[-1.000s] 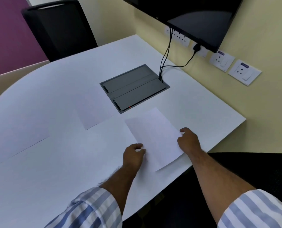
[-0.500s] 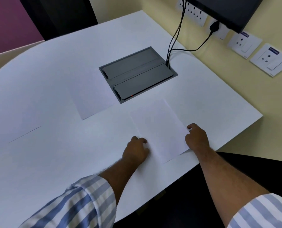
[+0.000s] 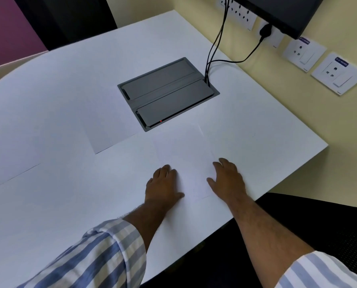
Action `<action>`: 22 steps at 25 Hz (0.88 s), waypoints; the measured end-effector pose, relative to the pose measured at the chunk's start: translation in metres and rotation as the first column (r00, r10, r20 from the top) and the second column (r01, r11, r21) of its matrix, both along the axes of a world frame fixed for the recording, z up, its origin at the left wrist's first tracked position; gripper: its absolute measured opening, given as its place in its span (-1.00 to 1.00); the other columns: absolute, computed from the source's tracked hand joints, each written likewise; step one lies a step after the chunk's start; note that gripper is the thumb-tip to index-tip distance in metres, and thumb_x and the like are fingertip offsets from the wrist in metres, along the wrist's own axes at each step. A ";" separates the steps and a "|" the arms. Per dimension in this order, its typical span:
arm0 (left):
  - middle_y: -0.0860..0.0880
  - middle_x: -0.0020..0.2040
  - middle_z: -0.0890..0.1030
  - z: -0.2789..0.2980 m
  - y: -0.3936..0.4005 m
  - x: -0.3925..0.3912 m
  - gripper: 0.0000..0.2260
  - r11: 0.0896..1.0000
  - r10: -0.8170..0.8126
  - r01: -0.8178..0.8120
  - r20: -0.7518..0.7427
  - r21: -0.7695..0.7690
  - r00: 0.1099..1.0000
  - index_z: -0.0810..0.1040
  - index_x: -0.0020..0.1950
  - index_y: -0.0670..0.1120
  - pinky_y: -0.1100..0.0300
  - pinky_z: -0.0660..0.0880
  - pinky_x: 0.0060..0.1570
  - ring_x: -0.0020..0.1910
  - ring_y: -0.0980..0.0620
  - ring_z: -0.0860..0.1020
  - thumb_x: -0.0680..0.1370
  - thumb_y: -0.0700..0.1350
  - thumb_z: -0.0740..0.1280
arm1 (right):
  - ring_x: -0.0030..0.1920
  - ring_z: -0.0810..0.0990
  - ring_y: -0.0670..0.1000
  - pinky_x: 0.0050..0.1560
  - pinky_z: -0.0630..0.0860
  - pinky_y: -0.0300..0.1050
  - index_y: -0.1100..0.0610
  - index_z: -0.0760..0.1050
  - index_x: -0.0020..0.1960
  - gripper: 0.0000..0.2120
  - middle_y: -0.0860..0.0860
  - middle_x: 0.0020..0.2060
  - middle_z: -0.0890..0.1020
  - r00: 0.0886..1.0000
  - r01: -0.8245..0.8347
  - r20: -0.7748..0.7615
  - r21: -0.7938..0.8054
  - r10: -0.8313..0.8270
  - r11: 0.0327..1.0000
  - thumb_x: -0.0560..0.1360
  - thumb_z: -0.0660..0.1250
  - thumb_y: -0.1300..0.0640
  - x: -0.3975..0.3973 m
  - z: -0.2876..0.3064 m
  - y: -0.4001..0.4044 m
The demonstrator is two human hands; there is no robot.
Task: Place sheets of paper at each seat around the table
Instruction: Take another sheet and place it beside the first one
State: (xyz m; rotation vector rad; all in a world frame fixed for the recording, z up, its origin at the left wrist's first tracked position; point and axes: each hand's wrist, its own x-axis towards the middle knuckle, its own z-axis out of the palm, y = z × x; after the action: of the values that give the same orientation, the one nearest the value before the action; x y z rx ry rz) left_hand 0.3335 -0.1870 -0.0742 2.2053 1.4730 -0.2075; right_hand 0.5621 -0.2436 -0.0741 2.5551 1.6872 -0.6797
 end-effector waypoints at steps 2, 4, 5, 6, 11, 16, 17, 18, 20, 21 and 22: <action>0.00 0.62 0.21 0.002 -0.002 0.002 -0.25 1.000 0.005 -0.005 -0.013 0.022 1.000 0.30 0.53 0.04 -0.10 0.39 0.42 0.58 -0.09 0.20 0.44 0.26 0.47 | 0.62 0.18 0.12 0.48 0.33 0.10 0.09 0.27 0.61 -0.35 0.07 0.63 0.24 0.999 -0.016 0.044 -0.002 0.017 1.000 0.61 0.31 -0.15 -0.004 0.001 0.002; 0.01 0.59 0.23 0.002 -0.004 0.008 -0.25 0.999 0.015 -0.014 -0.018 0.031 1.000 0.31 0.52 0.05 -0.10 0.43 0.36 0.54 -0.10 0.23 0.43 0.29 0.47 | 0.63 0.17 0.12 0.49 0.33 0.10 0.12 0.28 0.60 -0.36 0.08 0.64 0.23 0.997 -0.014 0.075 -0.011 0.015 1.000 0.62 0.31 -0.15 -0.004 0.001 0.005; 0.01 0.58 0.24 0.001 -0.006 0.012 -0.25 0.999 0.015 -0.014 -0.023 0.035 1.000 0.30 0.52 0.06 -0.10 0.44 0.34 0.53 -0.11 0.24 0.43 0.31 0.45 | 0.62 0.19 0.12 0.49 0.34 0.09 0.13 0.29 0.59 -0.37 0.08 0.64 0.23 0.996 -0.005 0.085 -0.005 0.006 1.000 0.62 0.32 -0.12 -0.003 0.001 0.005; 0.01 0.58 0.23 0.000 -0.008 0.015 -0.24 0.999 0.011 -0.010 -0.028 0.038 1.000 0.29 0.54 0.07 -0.11 0.44 0.34 0.53 -0.11 0.23 0.44 0.33 0.43 | 0.61 0.21 0.13 0.47 0.36 0.08 0.14 0.31 0.57 -0.40 0.08 0.63 0.24 0.996 -0.001 0.092 0.010 0.001 1.000 0.63 0.33 -0.08 -0.002 0.001 0.005; 0.04 0.63 0.15 -0.001 -0.009 0.023 -0.27 0.999 -0.029 0.030 -0.057 0.011 0.998 0.17 0.62 0.17 -0.17 0.36 0.40 0.56 -0.16 0.15 0.51 0.32 0.34 | 0.48 0.36 0.12 0.33 0.45 0.06 0.14 0.41 0.46 -0.61 0.03 0.56 0.36 0.997 -0.027 0.078 0.046 0.023 0.999 0.65 0.28 0.09 0.003 -0.003 0.006; 0.07 0.62 0.16 0.000 -0.005 0.022 -0.27 0.999 -0.053 0.054 -0.080 0.005 0.995 0.17 0.61 0.21 -0.18 0.38 0.35 0.54 -0.17 0.17 0.51 0.29 0.38 | 0.55 0.29 0.13 0.44 0.40 0.07 0.16 0.36 0.54 -0.48 0.06 0.59 0.32 0.998 0.046 0.042 0.062 -0.048 0.997 0.64 0.31 0.01 0.000 -0.004 0.007; 0.08 0.62 0.18 0.000 -0.006 0.023 -0.27 0.999 -0.043 0.043 -0.071 0.007 0.997 0.18 0.61 0.19 -0.18 0.39 0.34 0.54 -0.17 0.17 0.51 0.28 0.39 | 0.55 0.29 0.13 0.44 0.40 0.08 0.16 0.36 0.54 -0.47 0.06 0.59 0.33 0.998 0.048 0.040 0.066 -0.051 0.997 0.64 0.32 0.01 0.000 -0.005 0.007; 0.08 0.61 0.19 0.000 -0.007 0.023 -0.27 1.000 -0.029 0.029 -0.058 0.005 0.998 0.19 0.61 0.17 -0.17 0.39 0.35 0.54 -0.16 0.18 0.50 0.26 0.41 | 0.55 0.30 0.13 0.44 0.41 0.08 0.16 0.36 0.55 -0.47 0.05 0.59 0.33 0.998 0.047 0.040 0.070 -0.050 0.996 0.63 0.32 0.00 0.000 -0.005 0.007; 0.09 0.62 0.20 0.000 -0.008 0.024 -0.27 1.000 -0.010 0.010 -0.042 0.004 0.999 0.21 0.60 0.14 -0.17 0.38 0.37 0.54 -0.16 0.18 0.50 0.24 0.42 | 0.55 0.30 0.12 0.43 0.41 0.09 0.15 0.35 0.55 -0.46 0.04 0.59 0.32 0.998 0.045 0.041 0.064 -0.048 0.997 0.63 0.32 -0.01 0.002 -0.005 0.006; 0.09 0.62 0.20 0.000 -0.008 0.024 -0.27 1.000 -0.009 0.009 -0.038 0.006 0.999 0.21 0.61 0.14 -0.17 0.37 0.39 0.55 -0.16 0.18 0.50 0.24 0.42 | 0.55 0.29 0.11 0.43 0.40 0.09 0.14 0.34 0.56 -0.46 0.04 0.60 0.31 0.998 0.044 0.042 0.057 -0.046 0.997 0.64 0.32 -0.01 0.001 -0.005 0.006; 0.09 0.63 0.19 0.000 -0.009 0.023 -0.26 1.000 -0.009 0.009 -0.032 0.004 0.999 0.21 0.61 0.14 -0.18 0.36 0.41 0.56 -0.16 0.17 0.50 0.23 0.42 | 0.56 0.29 0.11 0.43 0.40 0.09 0.13 0.33 0.57 -0.45 0.04 0.60 0.30 0.998 0.044 0.043 0.052 -0.046 0.998 0.64 0.32 -0.02 0.001 -0.006 0.005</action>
State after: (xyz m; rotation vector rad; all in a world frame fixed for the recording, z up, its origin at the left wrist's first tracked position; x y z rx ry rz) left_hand 0.3568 -0.1957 -0.0742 2.2217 1.4822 -0.2438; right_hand 0.5633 -0.2384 -0.0799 2.6293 1.6602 -0.5848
